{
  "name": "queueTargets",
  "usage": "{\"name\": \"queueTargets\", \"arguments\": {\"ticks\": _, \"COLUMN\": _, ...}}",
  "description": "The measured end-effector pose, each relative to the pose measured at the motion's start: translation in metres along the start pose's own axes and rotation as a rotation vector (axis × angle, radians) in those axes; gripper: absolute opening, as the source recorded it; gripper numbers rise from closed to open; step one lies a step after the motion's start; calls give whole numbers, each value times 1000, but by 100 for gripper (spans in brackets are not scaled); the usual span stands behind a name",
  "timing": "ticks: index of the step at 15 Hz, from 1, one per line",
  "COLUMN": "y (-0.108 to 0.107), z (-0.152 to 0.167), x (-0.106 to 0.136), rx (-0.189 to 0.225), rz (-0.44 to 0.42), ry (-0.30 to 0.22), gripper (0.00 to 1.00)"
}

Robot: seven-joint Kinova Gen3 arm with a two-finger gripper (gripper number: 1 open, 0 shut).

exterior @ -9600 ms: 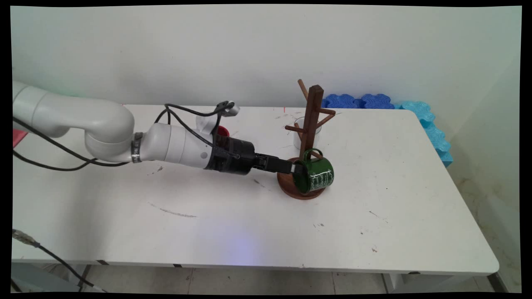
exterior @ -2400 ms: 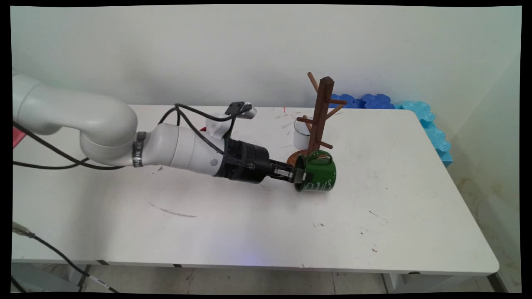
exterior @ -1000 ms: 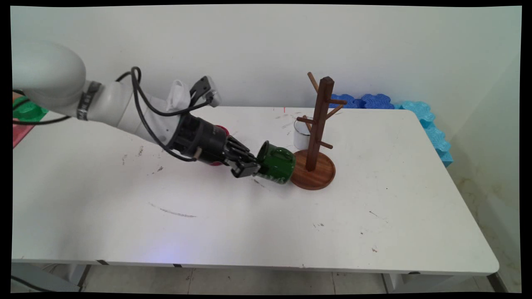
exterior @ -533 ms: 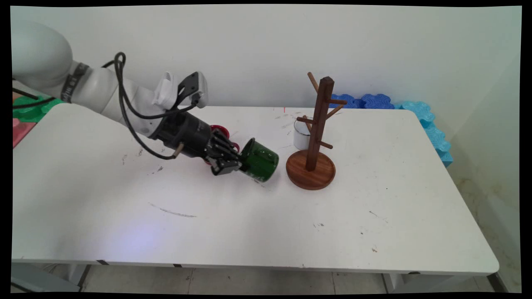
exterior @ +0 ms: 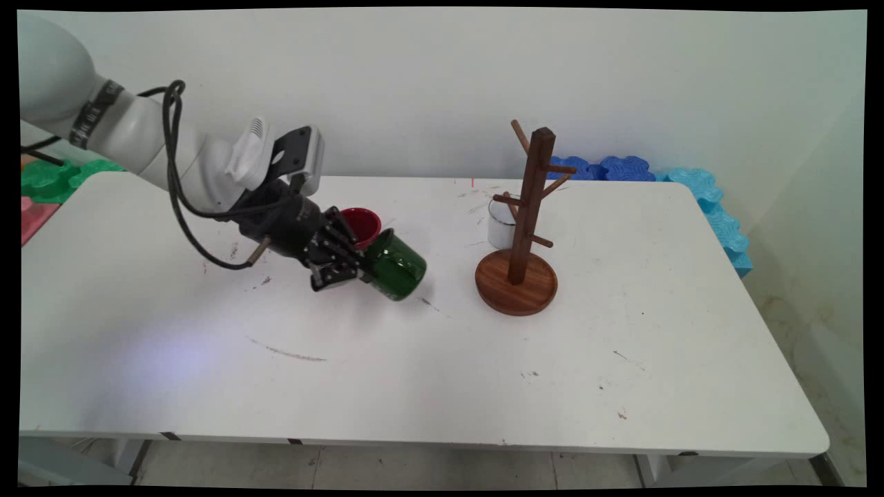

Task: Place the picked object on the table

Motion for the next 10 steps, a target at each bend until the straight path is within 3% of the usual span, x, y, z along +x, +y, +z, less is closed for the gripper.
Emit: {"name": "queueTargets", "arguments": {"ticks": 10, "y": 4, "z": -10, "x": -24, "rx": 73, "rz": 157, "ry": -153, "gripper": 0}}
